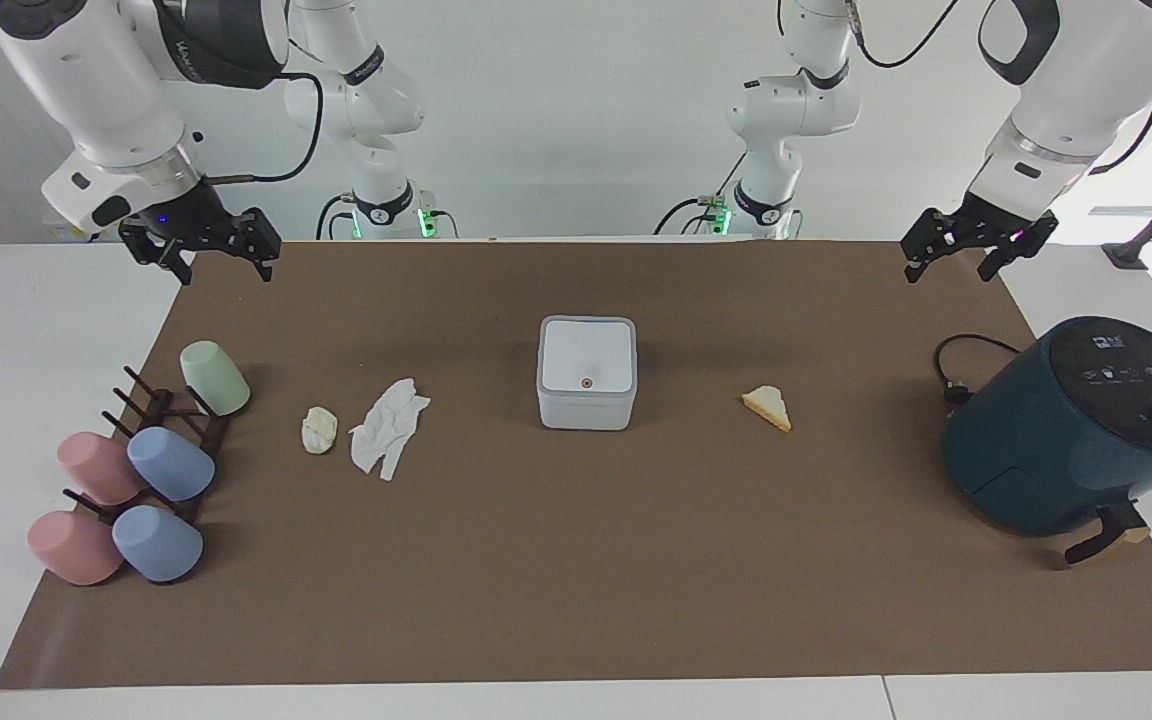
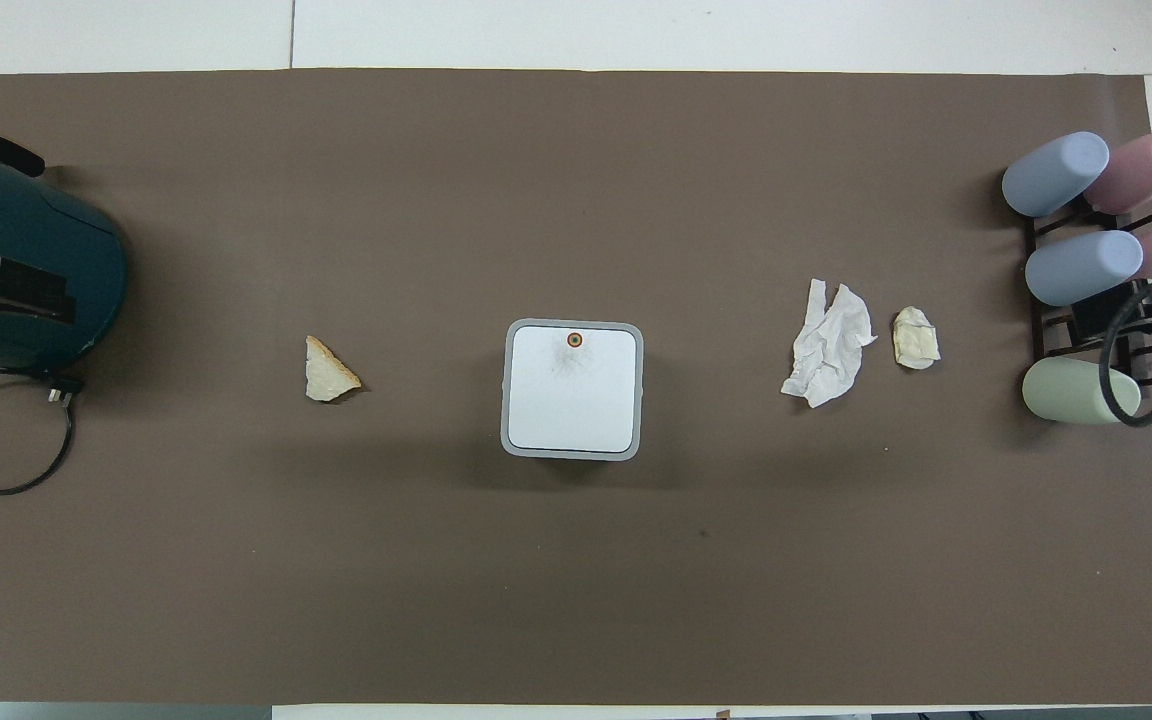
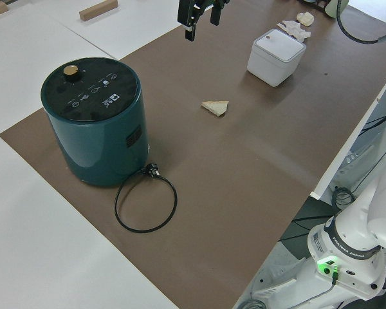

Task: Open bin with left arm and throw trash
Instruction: 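Reach the left gripper to the white lid on the bin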

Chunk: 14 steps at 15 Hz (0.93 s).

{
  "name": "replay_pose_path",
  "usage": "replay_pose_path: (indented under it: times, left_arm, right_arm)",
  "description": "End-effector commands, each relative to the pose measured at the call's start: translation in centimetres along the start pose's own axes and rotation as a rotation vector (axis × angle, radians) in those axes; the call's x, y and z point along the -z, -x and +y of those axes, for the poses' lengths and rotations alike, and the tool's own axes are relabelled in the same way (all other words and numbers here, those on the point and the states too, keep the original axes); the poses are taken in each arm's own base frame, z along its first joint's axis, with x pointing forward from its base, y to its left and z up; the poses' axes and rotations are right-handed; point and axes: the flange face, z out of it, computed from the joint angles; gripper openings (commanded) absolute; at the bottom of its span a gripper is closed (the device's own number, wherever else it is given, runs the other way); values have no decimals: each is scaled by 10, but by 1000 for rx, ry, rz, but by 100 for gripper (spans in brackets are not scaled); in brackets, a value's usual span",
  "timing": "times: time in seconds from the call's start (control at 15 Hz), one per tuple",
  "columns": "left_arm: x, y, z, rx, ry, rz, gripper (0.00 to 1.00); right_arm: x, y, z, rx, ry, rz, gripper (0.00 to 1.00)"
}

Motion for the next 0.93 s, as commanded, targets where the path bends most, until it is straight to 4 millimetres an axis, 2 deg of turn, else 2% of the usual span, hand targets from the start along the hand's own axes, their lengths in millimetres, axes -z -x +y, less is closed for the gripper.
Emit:
replay_pose_path:
  times: [0.0,0.47,0.53,0.6,0.67,0.8,0.87]
  left_arm:
    - [1,8,1,1,-21,5,100]
    - [1,8,4,7,-22,6,100]
    - [2,5,12,-10,-22,30,90]
    - [2,4,21,-24,-22,35,42]
    - [1,5,32,-46,-22,37,0]
    - [-4,4,52,-82,-18,71,0]
    - [-9,4,70,-111,-14,89,0]
  right_arm:
    - [2,-3,7,-2,-9,-3,100]
    - [0,-2,-2,12,-9,-16,100]
    - [1,-2,-1,10,-7,-13,100]
    - [2,-2,0,7,-9,-13,100]
    - [1,-3,1,7,-9,-9,100]
    - [-1,-3,0,7,-23,-10,100]
    - [-1,-4,-1,3,-44,-3,100]
